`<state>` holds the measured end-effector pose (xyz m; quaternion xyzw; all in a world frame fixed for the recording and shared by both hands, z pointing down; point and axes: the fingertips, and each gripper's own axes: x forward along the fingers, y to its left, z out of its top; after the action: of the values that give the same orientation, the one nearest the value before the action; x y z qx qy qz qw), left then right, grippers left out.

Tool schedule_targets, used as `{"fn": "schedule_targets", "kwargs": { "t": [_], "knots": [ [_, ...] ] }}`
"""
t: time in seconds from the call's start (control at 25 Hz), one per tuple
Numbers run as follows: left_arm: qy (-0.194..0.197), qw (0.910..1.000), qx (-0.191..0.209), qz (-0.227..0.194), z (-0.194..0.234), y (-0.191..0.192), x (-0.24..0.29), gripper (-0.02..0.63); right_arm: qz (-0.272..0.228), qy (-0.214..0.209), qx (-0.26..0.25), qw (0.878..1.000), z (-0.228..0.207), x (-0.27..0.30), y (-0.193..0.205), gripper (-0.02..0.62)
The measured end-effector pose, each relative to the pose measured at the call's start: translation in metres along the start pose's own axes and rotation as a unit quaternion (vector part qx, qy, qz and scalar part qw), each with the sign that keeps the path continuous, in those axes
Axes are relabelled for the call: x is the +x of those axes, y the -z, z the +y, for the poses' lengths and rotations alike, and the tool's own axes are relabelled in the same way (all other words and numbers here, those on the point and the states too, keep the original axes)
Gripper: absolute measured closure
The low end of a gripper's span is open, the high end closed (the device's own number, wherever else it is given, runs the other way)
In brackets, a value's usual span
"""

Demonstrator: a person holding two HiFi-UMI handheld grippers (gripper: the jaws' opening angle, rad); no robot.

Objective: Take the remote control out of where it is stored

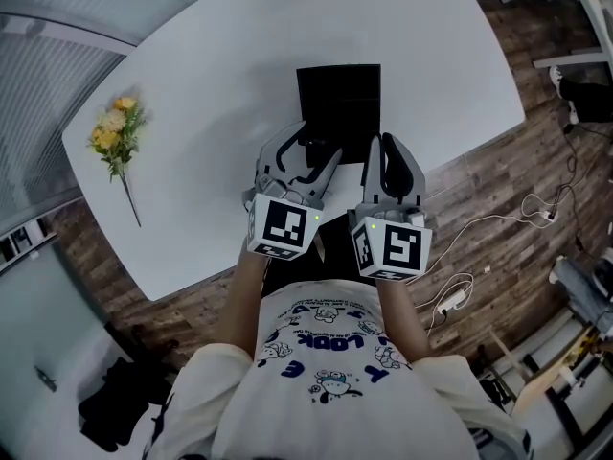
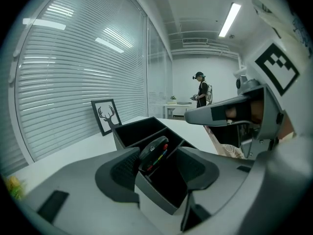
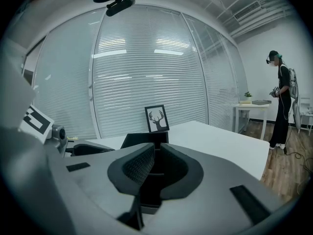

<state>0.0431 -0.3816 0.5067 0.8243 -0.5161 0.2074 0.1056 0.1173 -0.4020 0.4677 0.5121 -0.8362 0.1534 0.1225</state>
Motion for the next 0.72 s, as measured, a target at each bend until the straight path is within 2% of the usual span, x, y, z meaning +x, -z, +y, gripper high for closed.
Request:
{"fn": "schedule_targets", "kwargs": {
  "t": [0.12, 0.24, 0.44, 0.48, 0.56, 0.72],
  "knots": [
    [-0.002, 1.0, 0.003, 0.006, 0.001, 0.001, 0.004, 0.37, 0.004, -0.002, 0.0, 1.0, -0.002, 0.004, 0.002, 0.543],
    [-0.01, 0.9999, 0.002, 0.007, 0.006, 0.001, 0.006, 0.431, 0.008, -0.003, -0.001, 1.0, -0.003, 0.007, 0.004, 0.543],
    [-0.012, 0.9999, 0.005, 0.006, 0.009, -0.004, 0.006, 0.449, 0.014, -0.003, -0.003, 1.0, -0.007, 0.008, 0.005, 0.543],
    [-0.016, 0.9999, 0.004, 0.002, 0.01, -0.006, 0.005, 0.457, 0.015, -0.003, -0.003, 1.0, -0.006, 0.009, 0.005, 0.543],
    [-0.025, 0.9996, -0.004, -0.011, 0.016, -0.013, 0.003, 0.528, 0.014, -0.004, -0.003, 1.0, -0.004, 0.01, 0.005, 0.543],
    [-0.03, 0.9987, -0.023, -0.035, 0.02, -0.03, 0.0, 0.535, 0.009, -0.003, -0.003, 1.0, -0.003, 0.01, 0.001, 0.543]
  ]
}}
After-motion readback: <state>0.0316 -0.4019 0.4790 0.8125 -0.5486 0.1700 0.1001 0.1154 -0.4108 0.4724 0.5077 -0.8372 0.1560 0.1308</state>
